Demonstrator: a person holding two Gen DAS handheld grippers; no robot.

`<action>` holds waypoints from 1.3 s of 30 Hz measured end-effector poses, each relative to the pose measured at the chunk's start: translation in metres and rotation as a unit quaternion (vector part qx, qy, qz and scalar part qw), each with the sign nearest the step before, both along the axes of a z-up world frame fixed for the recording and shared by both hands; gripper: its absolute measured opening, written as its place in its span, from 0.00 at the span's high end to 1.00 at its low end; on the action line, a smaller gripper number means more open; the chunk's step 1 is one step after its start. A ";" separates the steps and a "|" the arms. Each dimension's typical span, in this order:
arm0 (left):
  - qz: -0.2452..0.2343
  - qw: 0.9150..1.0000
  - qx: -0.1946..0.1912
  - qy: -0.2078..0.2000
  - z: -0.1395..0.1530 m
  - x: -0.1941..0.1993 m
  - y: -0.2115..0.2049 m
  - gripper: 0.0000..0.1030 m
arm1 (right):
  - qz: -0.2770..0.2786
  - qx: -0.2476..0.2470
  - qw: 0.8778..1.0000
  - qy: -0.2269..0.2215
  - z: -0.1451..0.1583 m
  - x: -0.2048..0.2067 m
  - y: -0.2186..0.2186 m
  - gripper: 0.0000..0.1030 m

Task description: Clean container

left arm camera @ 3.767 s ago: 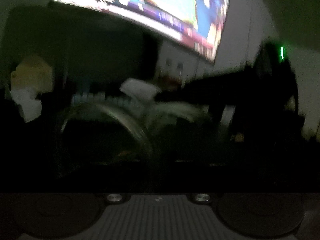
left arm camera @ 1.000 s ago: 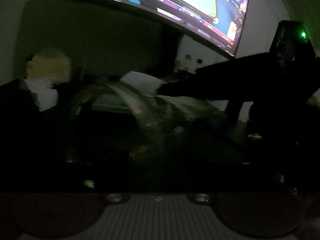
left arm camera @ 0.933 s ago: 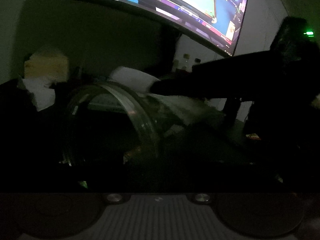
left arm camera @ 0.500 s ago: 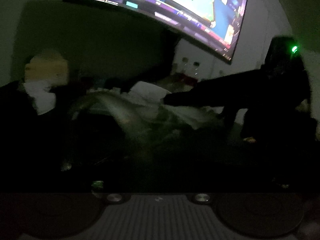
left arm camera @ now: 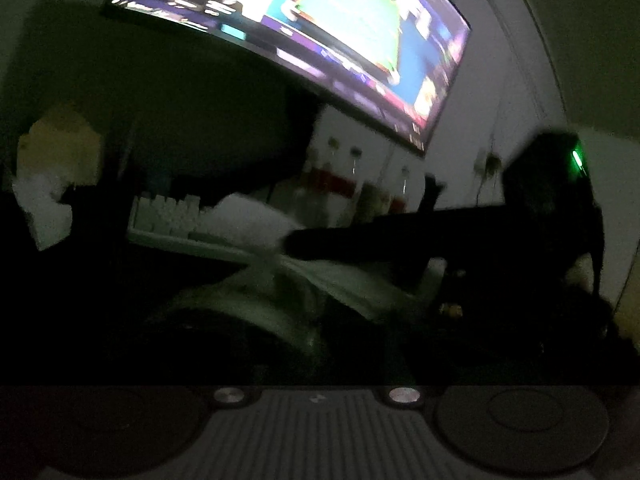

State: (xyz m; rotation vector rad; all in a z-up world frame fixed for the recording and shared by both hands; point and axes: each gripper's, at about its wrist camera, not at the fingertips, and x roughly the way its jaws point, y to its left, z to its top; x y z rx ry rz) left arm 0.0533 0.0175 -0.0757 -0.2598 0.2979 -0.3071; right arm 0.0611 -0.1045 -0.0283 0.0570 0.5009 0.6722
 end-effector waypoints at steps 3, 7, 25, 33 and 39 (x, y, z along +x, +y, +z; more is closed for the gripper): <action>0.000 0.999 0.041 0.005 -0.007 -0.004 -0.006 0.72 | -0.002 -0.007 1.000 -0.011 -0.005 -0.002 0.008 0.91; 0.000 0.999 0.041 0.013 -0.016 -0.001 -0.004 0.63 | -0.003 -0.007 1.000 -0.012 -0.006 -0.001 0.010 0.91; 0.039 0.998 -0.023 0.043 -0.027 0.014 0.024 0.61 | 0.027 0.013 0.999 0.019 -0.007 0.007 0.016 0.88; 0.028 0.999 -0.029 0.027 -0.028 0.013 0.024 0.83 | 0.102 0.038 0.994 -0.005 -0.007 -0.006 0.027 0.90; -0.023 0.989 -0.142 0.021 -0.016 0.019 0.038 0.93 | -0.001 0.015 1.000 0.023 -0.007 0.016 -0.004 0.90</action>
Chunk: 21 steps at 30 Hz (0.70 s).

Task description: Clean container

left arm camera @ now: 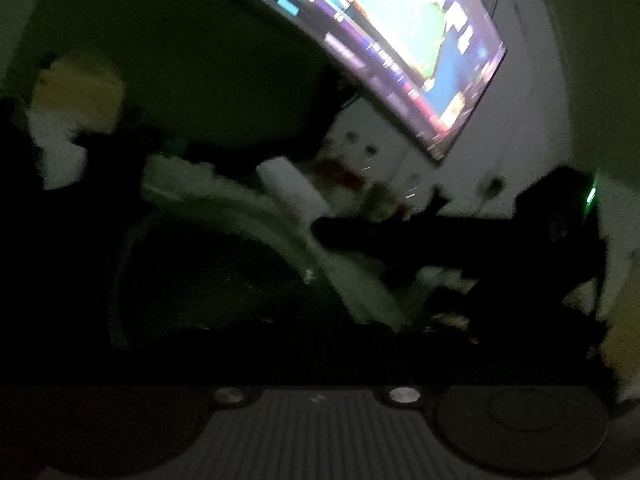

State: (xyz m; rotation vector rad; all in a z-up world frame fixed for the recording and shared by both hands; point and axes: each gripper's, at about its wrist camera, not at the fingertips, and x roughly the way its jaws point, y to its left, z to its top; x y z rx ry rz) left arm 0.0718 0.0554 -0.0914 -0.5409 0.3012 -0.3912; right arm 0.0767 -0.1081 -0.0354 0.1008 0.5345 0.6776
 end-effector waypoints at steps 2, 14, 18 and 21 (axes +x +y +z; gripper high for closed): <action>-0.011 1.000 -0.024 -0.008 0.005 -0.001 0.003 0.93 | 0.015 0.009 1.000 -0.004 0.006 -0.005 -0.005 0.90; 0.035 0.990 0.126 -0.052 0.018 -0.025 -0.017 0.22 | 0.028 -0.011 0.999 -0.030 0.000 -0.018 0.023 0.90; 0.042 0.983 0.176 -0.027 0.008 -0.019 -0.028 0.15 | 0.027 -0.005 0.999 -0.028 -0.002 -0.018 0.022 0.90; 0.046 0.986 0.158 -0.008 -0.001 -0.013 -0.028 0.00 | 0.022 -0.011 0.999 -0.031 -0.002 -0.019 0.022 0.90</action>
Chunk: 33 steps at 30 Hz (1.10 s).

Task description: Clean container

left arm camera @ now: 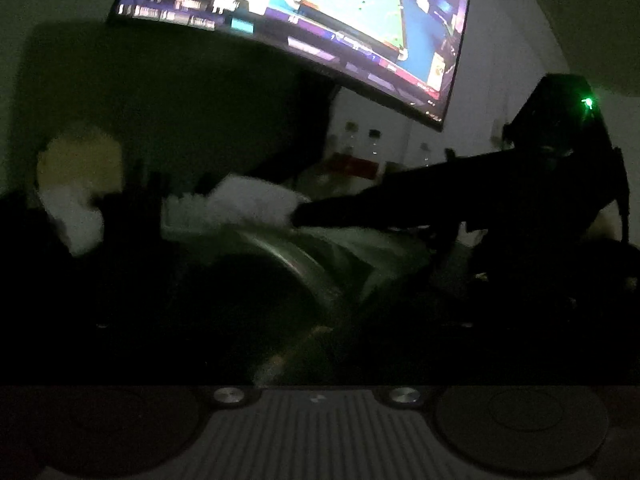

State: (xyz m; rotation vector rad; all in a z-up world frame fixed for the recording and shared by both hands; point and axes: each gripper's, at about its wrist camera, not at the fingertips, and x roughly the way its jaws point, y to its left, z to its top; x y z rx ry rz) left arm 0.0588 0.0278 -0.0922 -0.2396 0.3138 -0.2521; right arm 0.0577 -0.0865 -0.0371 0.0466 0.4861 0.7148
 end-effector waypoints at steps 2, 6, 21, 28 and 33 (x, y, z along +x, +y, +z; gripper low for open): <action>-0.006 1.000 -0.019 0.008 -0.005 0.003 0.000 0.00 | -0.007 -0.010 1.000 -0.002 0.002 -0.001 0.004 0.90; -0.028 0.999 0.032 0.014 -0.009 0.004 -0.010 0.00 | 0.016 0.004 1.000 -0.003 0.003 -0.007 0.019 0.90; -0.001 0.999 0.045 0.023 -0.003 0.007 -0.009 0.00 | 0.004 -0.007 1.000 -0.003 0.006 -0.009 0.015 0.89; 0.001 0.998 0.048 0.026 -0.008 0.010 -0.014 0.00 | -0.018 -0.003 1.000 -0.007 0.005 -0.006 0.006 0.89; 0.015 0.999 0.030 0.040 -0.004 0.013 -0.013 0.00 | -0.058 -0.005 0.998 -0.004 0.004 -0.002 0.001 0.88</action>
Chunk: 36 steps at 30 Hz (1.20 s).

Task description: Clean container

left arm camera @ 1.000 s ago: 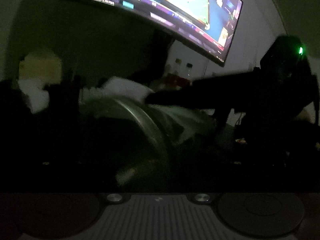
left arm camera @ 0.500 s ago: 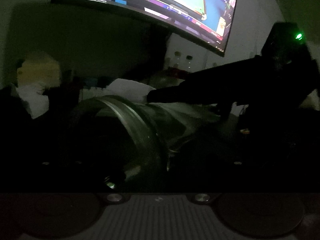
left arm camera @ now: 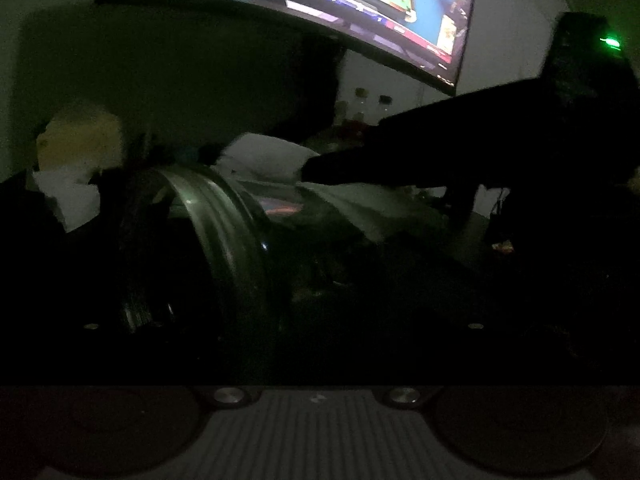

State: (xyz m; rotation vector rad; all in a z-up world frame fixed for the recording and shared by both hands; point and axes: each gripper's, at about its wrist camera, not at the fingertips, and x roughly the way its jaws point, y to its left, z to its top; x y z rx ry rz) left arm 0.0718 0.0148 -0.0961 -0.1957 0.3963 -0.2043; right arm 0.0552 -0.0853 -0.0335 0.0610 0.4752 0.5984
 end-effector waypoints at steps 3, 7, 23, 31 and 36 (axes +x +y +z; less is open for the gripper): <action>-0.004 1.000 -0.026 -0.002 0.000 -0.001 0.009 0.00 | 0.058 0.011 0.998 -0.012 0.001 -0.014 0.010 0.88; -0.005 0.999 -0.035 0.000 -0.001 0.000 0.012 0.00 | 0.043 0.004 0.999 -0.024 -0.001 -0.014 0.010 0.89; -0.010 0.999 -0.030 0.001 0.000 0.003 0.006 0.00 | 0.019 0.004 1.000 -0.021 -0.004 -0.013 0.001 0.88; -0.018 1.000 -0.010 0.000 0.005 -0.001 0.004 0.00 | 0.012 -0.001 1.000 -0.018 -0.001 -0.013 0.000 0.91; -0.053 0.998 0.012 -0.020 0.009 -0.007 -0.002 0.23 | 0.014 0.017 1.000 -0.011 0.001 -0.014 -0.005 0.90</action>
